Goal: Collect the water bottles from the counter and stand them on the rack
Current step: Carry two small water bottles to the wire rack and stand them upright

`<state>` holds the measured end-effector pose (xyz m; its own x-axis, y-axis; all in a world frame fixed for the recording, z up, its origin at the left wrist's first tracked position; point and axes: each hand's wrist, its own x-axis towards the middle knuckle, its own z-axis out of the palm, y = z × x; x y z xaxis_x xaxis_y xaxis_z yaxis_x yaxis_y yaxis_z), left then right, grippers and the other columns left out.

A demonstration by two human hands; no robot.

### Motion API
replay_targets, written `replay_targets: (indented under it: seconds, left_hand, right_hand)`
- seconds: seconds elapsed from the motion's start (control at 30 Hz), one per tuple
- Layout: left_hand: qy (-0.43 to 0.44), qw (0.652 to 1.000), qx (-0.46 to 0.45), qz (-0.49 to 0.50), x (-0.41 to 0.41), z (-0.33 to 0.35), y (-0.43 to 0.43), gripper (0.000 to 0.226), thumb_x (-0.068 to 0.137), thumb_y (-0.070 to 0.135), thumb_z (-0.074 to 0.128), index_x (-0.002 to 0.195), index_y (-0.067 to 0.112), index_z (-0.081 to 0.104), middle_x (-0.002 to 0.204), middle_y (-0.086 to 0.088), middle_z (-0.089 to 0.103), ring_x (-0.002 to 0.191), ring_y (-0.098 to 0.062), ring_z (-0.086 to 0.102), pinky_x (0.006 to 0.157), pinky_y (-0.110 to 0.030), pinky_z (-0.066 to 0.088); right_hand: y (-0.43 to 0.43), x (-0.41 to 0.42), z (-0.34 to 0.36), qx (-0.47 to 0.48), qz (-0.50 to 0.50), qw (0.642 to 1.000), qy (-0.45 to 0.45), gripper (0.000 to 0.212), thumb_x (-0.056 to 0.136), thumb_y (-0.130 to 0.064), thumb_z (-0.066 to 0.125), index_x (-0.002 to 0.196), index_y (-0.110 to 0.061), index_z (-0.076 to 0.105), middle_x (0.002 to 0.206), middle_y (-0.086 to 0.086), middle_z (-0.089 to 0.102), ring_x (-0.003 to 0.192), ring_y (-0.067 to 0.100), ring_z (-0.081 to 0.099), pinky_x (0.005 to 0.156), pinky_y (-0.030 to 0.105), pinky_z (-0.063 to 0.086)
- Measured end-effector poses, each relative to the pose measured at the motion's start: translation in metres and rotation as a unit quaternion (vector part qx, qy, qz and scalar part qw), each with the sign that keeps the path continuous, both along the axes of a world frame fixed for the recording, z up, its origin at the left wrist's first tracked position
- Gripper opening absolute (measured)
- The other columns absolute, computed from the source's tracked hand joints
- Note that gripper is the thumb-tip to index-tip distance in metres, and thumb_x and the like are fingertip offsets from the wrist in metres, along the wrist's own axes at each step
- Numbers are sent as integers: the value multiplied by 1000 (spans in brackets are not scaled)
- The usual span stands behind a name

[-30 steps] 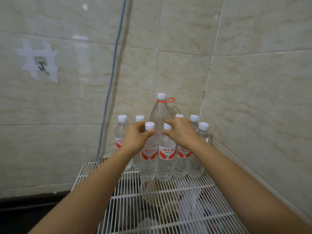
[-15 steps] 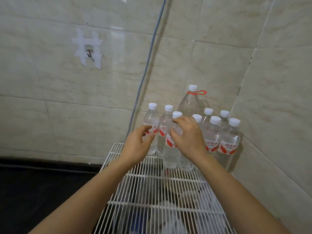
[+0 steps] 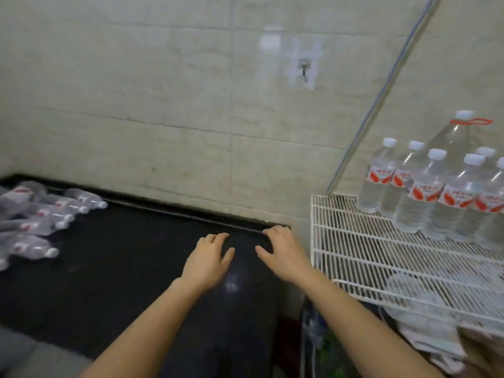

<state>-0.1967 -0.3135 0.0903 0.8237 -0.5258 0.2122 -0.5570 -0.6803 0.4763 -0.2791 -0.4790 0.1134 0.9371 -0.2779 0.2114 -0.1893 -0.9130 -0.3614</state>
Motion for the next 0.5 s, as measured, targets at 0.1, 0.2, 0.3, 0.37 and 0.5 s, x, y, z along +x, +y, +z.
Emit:
replay_targets:
  seconds: [0.1,0.2,0.3,0.37,0.5]
  left_hand:
    - [18,995,79,54,3,-21,96,51,97,42,40,143,19,33,140,-4,42,129,-23,37,98,-39,42]
    - [20,982,158,106,8,-39,182,51,98,42,37,143,19,32,140,-4,42,127,-25,38,97,-39,41]
    - [47,969,182,160,15,-52,248,51,98,42,36,142,19,32,138,-5,42,127,-25,37,97,-39,42]
    - [71,962,176,195,22,-58,282,51,98,41,36,143,17,32,139,-6,42,128,-26,36,98,-40,41]
    - [89,951,174,238,46,-71,332,50,98,41,36,142,17,32,139,-7,41,128,-25,36,99,-39,40]
  right_hand:
    - [84,25,-24,-37,45,996,71,54,95,-43,48,141,-14,43,140,5,44,131,24,37,107,40,34]
    - [160,49,-44,-69,106,983,137,55,95,-43,47,141,-15,41,141,6,41,131,26,34,106,44,31]
    - [219,74,-58,-92,158,968,169,55,95,-44,46,141,-14,40,142,7,39,132,28,32,107,47,29]
    - [252,93,-65,-98,185,961,182,56,95,-43,47,142,-14,38,142,7,38,133,28,31,108,47,29]
    - [305,136,-78,-97,222,950,199,57,95,-43,47,143,-14,36,143,7,37,133,28,31,107,46,29]
